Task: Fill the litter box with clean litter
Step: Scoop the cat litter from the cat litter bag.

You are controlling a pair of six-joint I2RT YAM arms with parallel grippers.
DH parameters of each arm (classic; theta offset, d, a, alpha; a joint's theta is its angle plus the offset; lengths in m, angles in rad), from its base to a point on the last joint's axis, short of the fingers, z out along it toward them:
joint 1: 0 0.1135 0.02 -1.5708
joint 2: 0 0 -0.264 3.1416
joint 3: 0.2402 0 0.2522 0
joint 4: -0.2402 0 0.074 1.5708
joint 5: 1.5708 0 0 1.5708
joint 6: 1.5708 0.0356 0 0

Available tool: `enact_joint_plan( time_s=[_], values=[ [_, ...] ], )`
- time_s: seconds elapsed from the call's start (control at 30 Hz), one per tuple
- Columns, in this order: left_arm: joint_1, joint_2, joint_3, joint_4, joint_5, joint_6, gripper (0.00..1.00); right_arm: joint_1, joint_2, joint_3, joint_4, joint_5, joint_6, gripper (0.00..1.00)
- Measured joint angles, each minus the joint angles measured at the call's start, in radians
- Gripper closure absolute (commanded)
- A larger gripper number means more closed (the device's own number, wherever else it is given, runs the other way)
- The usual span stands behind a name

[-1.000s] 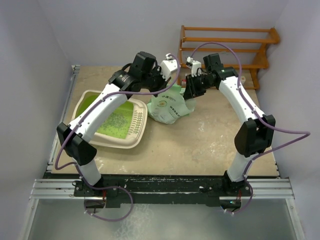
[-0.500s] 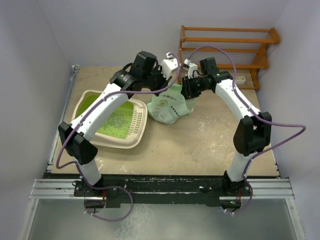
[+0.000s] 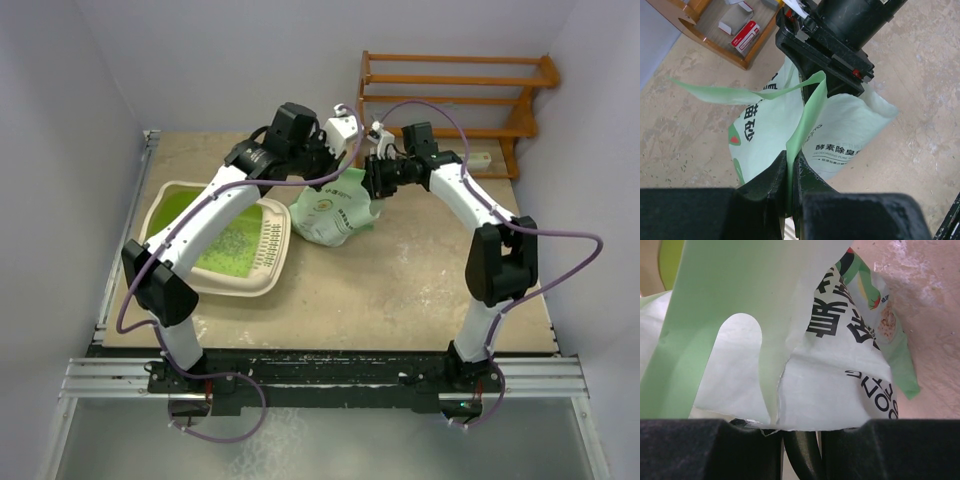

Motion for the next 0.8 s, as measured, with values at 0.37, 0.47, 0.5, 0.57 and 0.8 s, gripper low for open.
enact_joint_plan(
  time_s=[0.37,0.47,0.5,0.57,0.8],
  values=[
    [0.000,0.006,0.000,0.003,-0.001,-0.003,0.97,-0.029,0.015,-0.081,0.154,-0.122,0.071,1.00],
    [0.000,0.006,0.000,0.008,-0.001,-0.003,0.97,-0.057,0.020,-0.110,0.203,-0.174,0.106,1.00],
    [0.000,0.006,0.000,0.008,-0.001,-0.003,0.97,-0.068,0.024,-0.120,0.218,-0.193,0.121,1.00],
    [0.000,0.006,0.000,0.011,0.000,-0.004,0.97,-0.090,0.028,-0.141,0.250,-0.238,0.150,1.00],
    [0.000,0.008,0.000,0.016,0.002,-0.012,0.97,-0.137,0.032,-0.181,0.303,-0.332,0.227,1.00]
  ],
)
